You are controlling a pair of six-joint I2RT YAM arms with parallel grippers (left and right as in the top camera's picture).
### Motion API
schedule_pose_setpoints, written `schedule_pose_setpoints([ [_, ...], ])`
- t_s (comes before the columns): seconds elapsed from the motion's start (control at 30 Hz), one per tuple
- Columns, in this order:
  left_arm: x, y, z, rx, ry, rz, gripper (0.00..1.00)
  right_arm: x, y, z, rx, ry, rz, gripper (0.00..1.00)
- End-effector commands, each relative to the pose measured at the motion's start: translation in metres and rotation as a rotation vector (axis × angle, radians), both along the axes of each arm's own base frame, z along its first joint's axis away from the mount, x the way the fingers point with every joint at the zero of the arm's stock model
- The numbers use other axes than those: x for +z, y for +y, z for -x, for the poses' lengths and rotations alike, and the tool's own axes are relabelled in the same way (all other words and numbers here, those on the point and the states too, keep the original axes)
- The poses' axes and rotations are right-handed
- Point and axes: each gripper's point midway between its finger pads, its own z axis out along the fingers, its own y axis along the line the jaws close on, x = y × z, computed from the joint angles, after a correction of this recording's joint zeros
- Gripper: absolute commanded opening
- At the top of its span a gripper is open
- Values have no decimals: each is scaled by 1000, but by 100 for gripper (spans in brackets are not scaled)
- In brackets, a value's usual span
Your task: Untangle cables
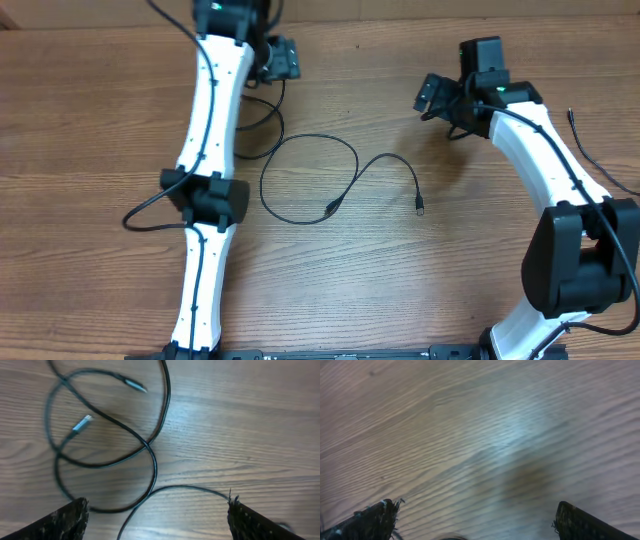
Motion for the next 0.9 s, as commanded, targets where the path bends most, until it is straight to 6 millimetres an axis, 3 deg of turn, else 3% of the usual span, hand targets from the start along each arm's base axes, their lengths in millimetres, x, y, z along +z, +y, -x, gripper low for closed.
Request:
schedule_pose_setpoints([
  [0.0, -31, -4, -2, -34, 50, -16, 88, 27, 0, -5, -6, -60, -20, 100],
  [0.23, -74, -15, -4, -118, 113, 0, 85, 26, -1, -4, -8, -53, -19, 100],
  [0.47, -93, -24, -9, -128, 119, 30, 85, 26, -1, -4, -8, -53, -19, 100],
  [0.57, -103, -22, -7, -127, 142, 20, 79, 26, -1, -4, -8, -53, -19, 100],
  [0.77, -116, -1, -11, 7, 143, -85, 82, 26, -1, -4, -8, -53, -19, 100],
  [0.87, -127, -2, -15, 25, 144, -81, 70, 26, -1, -4, -8, -53, -19, 100],
])
